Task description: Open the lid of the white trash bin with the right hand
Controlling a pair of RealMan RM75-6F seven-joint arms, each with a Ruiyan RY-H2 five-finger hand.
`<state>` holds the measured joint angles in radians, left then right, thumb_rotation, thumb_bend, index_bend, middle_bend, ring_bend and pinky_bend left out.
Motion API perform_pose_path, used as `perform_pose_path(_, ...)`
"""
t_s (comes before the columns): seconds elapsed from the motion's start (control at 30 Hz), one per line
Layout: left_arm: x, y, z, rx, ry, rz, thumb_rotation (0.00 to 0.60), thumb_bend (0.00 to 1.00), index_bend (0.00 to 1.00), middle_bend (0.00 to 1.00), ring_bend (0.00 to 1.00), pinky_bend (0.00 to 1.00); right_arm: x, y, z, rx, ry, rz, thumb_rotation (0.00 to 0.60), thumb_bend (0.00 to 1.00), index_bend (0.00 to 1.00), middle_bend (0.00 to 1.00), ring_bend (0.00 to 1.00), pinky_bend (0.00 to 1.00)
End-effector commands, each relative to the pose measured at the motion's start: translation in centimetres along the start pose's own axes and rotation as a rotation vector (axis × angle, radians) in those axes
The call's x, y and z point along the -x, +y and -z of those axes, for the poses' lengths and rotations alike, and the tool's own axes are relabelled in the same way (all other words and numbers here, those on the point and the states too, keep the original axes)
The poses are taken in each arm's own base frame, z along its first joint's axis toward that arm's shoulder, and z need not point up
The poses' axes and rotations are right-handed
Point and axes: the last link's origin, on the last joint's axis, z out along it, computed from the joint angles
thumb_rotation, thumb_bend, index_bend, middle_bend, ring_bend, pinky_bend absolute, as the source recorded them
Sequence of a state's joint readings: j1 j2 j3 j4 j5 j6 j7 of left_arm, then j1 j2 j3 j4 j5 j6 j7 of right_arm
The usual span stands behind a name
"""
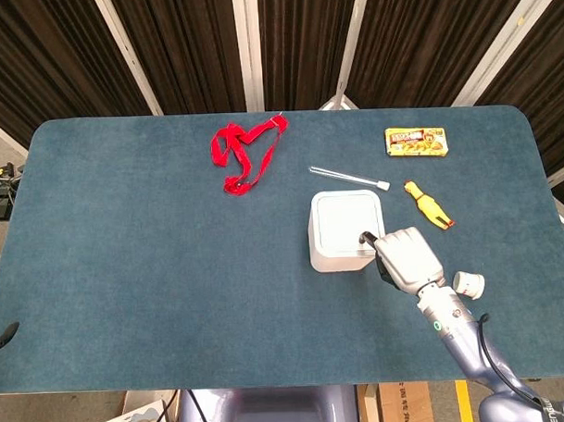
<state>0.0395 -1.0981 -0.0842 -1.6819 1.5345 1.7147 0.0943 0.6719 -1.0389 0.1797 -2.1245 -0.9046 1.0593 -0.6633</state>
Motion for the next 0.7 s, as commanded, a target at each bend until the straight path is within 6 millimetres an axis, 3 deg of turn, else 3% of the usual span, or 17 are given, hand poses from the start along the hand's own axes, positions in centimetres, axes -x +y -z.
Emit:
perform_pose_path(0.03, 0.0, -0.1, 0.0, -0.002, -0.002, -0.003, 0.6, 0.12, 0.1, 0.02, 0.0, 0.03, 0.2, 0.1, -0.1, 0.003, -0.005, 0.001, 0.6, 0.89, 0.36, 0.85, 0.81, 0.64)
perform_pose_path(0.43, 0.0, -0.1, 0.0, -0.002, -0.003, 0.0, 0.6, 0.12, 0.1, 0.02, 0.0, 0.03, 0.6, 0.1, -0.1, 0.007, -0.015, 0.011, 0.6, 0.89, 0.43, 0.85, 0.81, 0.64)
perform_pose_path(0.6, 0.0, -0.1, 0.0, -0.004, -0.004, 0.0, 0.6, 0.12, 0.1, 0.02, 0.0, 0.03, -0.7, 0.0, -0.2, 0.012, 0.092, -0.081, 0.6, 0.89, 0.3, 0.84, 0.78, 0.64)
perform_pose_path(0.7, 0.0, -0.1, 0.0, -0.003, -0.006, -0.001, 0.6, 0.12, 0.1, 0.02, 0.0, 0.03, -1.4, 0.6, 0.0, 0.027, 0.186, -0.149, 0.6, 0.82, 0.25, 0.71, 0.67, 0.63)
